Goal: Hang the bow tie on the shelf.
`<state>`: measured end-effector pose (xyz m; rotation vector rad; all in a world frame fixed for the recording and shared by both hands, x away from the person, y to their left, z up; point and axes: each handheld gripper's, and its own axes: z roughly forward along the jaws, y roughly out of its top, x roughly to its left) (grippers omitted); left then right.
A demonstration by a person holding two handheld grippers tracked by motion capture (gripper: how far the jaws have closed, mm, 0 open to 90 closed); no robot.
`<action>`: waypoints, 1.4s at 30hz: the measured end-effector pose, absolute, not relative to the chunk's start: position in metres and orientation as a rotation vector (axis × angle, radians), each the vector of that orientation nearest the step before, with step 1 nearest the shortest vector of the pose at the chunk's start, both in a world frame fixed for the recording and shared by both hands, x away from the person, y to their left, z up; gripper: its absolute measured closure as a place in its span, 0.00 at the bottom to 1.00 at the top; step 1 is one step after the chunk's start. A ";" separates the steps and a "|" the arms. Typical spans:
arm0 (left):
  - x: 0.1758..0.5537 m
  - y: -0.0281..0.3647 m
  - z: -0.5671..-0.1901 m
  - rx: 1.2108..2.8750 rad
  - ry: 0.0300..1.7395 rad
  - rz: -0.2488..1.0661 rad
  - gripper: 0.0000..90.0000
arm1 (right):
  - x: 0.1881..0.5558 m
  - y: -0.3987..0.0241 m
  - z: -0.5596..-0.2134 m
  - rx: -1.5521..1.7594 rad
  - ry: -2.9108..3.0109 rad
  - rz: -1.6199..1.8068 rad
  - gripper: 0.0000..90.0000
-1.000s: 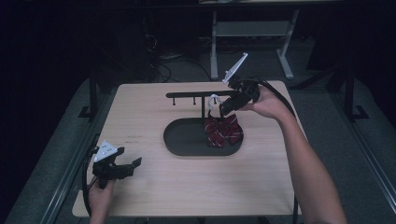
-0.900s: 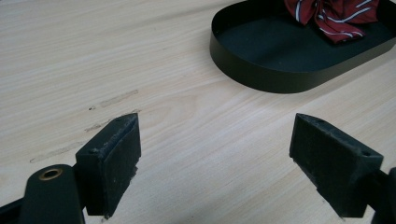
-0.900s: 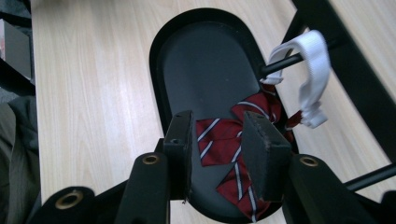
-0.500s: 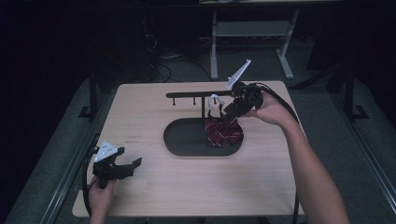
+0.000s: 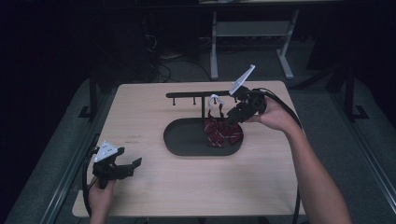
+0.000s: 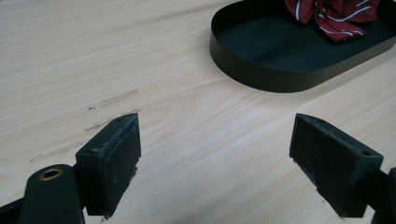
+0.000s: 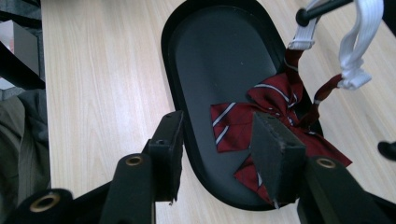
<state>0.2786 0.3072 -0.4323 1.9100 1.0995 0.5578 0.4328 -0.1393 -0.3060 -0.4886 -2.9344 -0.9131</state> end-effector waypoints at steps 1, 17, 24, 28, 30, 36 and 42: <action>0.279 0.307 -0.432 1.910 1.100 0.557 0.18 | 0.431 -0.140 -0.308 -0.497 -2.931 -0.915 0.58; 0.279 0.307 -0.432 1.911 1.098 0.558 0.18 | 0.424 -0.152 -0.322 -0.534 -2.903 -0.931 0.54; 0.279 0.306 -0.432 1.916 1.093 0.560 0.18 | 0.419 -0.156 -0.326 -0.547 -2.896 -0.933 0.52; 0.279 0.306 -0.433 1.914 1.096 0.559 0.18 | 0.416 -0.159 -0.329 -0.554 -2.893 -0.930 0.50; 0.279 0.306 -0.432 1.918 1.094 0.560 0.18 | 0.415 -0.160 -0.331 -0.557 -2.893 -0.934 0.49; 0.279 0.306 -0.432 1.916 1.096 0.559 0.18 | 0.409 -0.162 -0.337 -0.562 -2.892 -0.926 0.47; 0.279 0.306 -0.433 1.919 1.095 0.559 0.18 | 0.405 -0.165 -0.344 -0.569 -2.887 -0.916 0.46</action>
